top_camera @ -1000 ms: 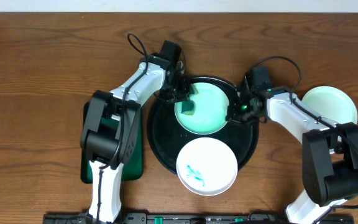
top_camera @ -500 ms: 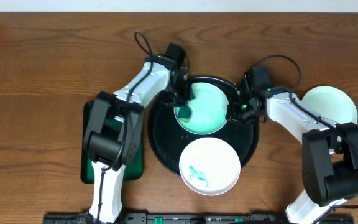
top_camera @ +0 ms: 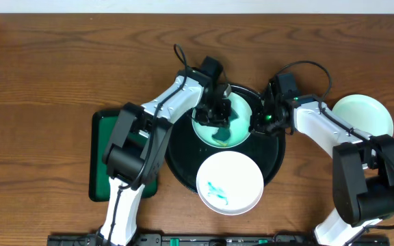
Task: Clean dirty plates on tray and stack at the side
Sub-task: 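Lift the sponge off the plate back toward the green tray, then lift the cleaned plate and carry it right with the right gripper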
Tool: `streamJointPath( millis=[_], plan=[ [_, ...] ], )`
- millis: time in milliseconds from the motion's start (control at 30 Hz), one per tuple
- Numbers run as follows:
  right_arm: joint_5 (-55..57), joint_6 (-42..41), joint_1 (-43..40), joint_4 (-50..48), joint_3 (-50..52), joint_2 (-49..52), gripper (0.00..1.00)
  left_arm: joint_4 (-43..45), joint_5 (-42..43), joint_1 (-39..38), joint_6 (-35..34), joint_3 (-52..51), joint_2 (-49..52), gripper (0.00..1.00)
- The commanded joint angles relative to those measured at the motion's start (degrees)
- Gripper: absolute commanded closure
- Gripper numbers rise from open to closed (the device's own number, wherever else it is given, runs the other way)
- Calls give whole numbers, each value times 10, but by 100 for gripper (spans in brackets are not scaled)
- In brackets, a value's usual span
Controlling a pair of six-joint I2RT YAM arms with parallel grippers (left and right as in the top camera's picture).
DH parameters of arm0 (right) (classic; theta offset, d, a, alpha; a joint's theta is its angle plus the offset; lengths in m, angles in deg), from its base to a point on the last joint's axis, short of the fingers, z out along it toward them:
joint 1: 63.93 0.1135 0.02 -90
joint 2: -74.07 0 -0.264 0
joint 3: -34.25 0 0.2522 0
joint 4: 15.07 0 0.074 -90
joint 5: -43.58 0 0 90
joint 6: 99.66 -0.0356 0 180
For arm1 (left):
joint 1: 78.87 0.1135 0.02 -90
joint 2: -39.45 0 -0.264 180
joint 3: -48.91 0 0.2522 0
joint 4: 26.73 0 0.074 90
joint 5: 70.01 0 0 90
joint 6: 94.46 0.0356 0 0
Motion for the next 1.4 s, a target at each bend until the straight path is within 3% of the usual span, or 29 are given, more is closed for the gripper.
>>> streamJointPath(
  millis=[0,200,333,467,733,1133,1367],
  plan=[
    [49,17,-3,13,15,11,99,-5,2,29,-3,-1,0,93],
    [49,29,-3,9,15,11,98,-57,-104,56,-3,12,-96,93],
    [49,53,-3,-3,15,11,98,-152,-252,56,-42,12,-170,93],
    [60,55,-3,-13,15,11,98,-247,-344,56,-61,12,-214,93],
    [59,64,-3,-21,9,-18,99,-311,-347,60,-61,7,-223,93],
    [88,119,17,-2,3,-198,98,-304,-347,74,-61,7,-223,93],
    [228,158,72,35,3,-243,99,-302,-347,74,-61,7,-223,93]
  ],
)
